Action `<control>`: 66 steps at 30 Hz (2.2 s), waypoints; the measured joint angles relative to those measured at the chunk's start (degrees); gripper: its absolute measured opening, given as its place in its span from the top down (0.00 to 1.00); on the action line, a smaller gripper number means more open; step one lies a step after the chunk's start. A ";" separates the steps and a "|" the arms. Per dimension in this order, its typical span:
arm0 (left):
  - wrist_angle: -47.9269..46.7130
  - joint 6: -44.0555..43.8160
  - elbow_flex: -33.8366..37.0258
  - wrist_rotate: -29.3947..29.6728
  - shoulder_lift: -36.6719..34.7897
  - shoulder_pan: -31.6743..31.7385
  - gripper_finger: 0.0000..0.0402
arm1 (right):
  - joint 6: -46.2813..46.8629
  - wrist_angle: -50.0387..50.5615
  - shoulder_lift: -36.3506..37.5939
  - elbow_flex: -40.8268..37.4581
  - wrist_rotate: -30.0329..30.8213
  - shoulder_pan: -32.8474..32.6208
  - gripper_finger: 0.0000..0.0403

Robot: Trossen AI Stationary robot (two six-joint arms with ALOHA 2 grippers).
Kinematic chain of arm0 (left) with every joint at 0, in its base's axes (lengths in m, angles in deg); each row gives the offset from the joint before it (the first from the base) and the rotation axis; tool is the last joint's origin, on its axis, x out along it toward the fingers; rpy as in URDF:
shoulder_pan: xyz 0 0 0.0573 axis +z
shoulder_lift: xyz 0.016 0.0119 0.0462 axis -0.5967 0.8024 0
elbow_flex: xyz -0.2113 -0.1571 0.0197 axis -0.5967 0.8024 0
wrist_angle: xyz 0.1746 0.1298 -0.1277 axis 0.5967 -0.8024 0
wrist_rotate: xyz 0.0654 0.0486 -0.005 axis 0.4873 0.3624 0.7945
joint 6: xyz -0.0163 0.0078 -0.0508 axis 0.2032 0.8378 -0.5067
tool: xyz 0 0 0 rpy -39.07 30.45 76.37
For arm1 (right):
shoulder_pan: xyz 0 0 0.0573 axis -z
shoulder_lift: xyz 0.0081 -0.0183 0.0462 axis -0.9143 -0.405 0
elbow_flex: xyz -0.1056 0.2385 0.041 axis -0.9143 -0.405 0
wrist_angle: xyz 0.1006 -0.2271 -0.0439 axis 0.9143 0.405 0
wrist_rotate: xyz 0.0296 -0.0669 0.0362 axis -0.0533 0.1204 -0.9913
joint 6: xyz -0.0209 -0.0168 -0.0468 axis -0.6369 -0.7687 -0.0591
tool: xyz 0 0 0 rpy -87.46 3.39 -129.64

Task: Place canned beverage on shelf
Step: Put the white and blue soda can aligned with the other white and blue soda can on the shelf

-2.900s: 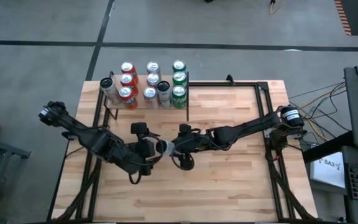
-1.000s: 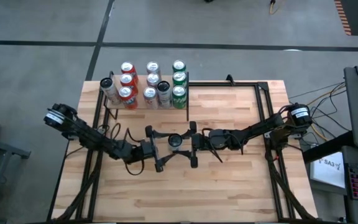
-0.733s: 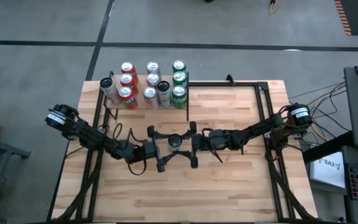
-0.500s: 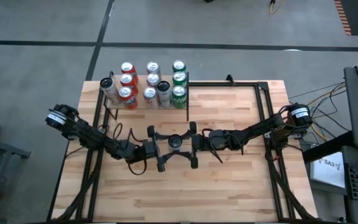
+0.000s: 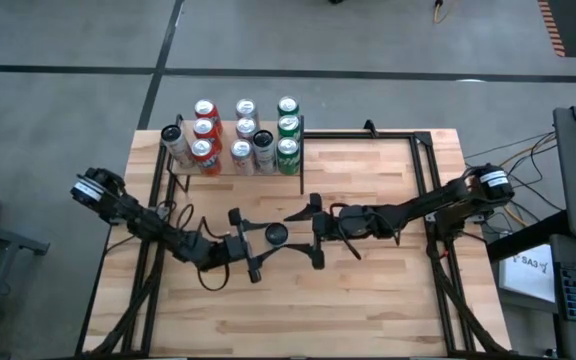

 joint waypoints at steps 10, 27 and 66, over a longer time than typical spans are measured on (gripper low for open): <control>0.31 0.98 1.42 1.80 -0.13 -2.79 0.40 | -1.40 5.83 9.05 -0.02 0.81 -1.26 0.20; 1.71 2.31 2.18 2.81 -0.80 -3.13 0.40 | -9.23 13.70 6.31 8.47 5.71 -3.87 0.28; 1.44 3.40 8.52 2.73 -9.11 -4.38 0.38 | -5.50 29.46 -11.14 34.32 4.43 -2.08 0.17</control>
